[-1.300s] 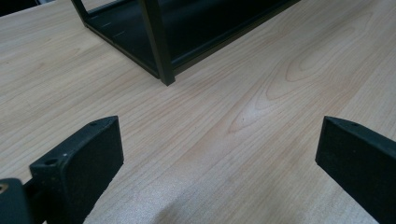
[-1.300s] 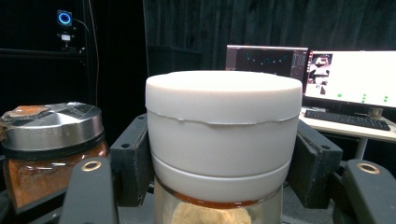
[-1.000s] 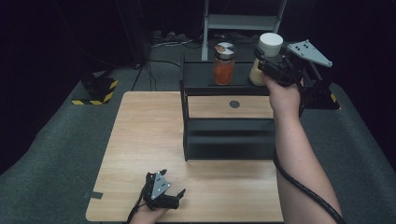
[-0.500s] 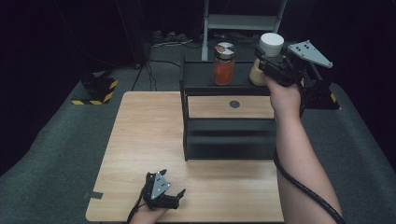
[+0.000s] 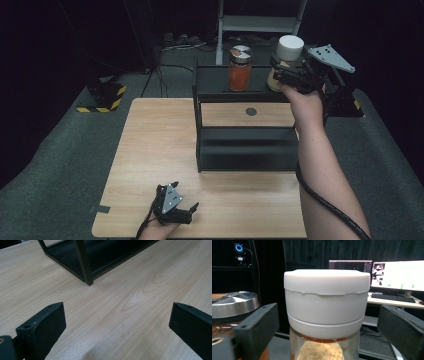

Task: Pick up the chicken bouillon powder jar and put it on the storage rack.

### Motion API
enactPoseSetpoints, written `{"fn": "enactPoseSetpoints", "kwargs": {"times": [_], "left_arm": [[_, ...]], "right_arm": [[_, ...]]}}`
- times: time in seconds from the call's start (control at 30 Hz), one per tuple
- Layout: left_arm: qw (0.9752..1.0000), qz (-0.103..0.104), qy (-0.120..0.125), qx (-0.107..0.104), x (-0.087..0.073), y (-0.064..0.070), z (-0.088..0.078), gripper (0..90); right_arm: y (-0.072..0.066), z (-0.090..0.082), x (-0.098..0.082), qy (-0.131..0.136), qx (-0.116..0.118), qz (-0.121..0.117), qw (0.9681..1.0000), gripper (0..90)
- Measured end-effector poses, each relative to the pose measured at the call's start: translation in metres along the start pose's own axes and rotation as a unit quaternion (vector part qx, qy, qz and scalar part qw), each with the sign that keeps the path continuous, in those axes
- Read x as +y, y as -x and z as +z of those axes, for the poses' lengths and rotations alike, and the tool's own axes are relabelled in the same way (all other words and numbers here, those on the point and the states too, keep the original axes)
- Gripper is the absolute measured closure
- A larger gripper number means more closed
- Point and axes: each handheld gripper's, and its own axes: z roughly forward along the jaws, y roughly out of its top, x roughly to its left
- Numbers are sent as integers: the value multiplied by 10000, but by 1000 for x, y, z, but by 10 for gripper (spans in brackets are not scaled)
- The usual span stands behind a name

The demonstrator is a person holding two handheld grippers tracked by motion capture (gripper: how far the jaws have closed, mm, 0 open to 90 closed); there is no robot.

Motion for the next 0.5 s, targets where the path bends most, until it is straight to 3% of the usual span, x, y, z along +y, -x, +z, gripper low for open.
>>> {"fn": "enactPoseSetpoints", "kwargs": {"times": [0.5], "left_arm": [[10000,63,-27,3,1,1,0,10]], "right_arm": [[-4,-20,1,58,128,43,9999,0]]}}
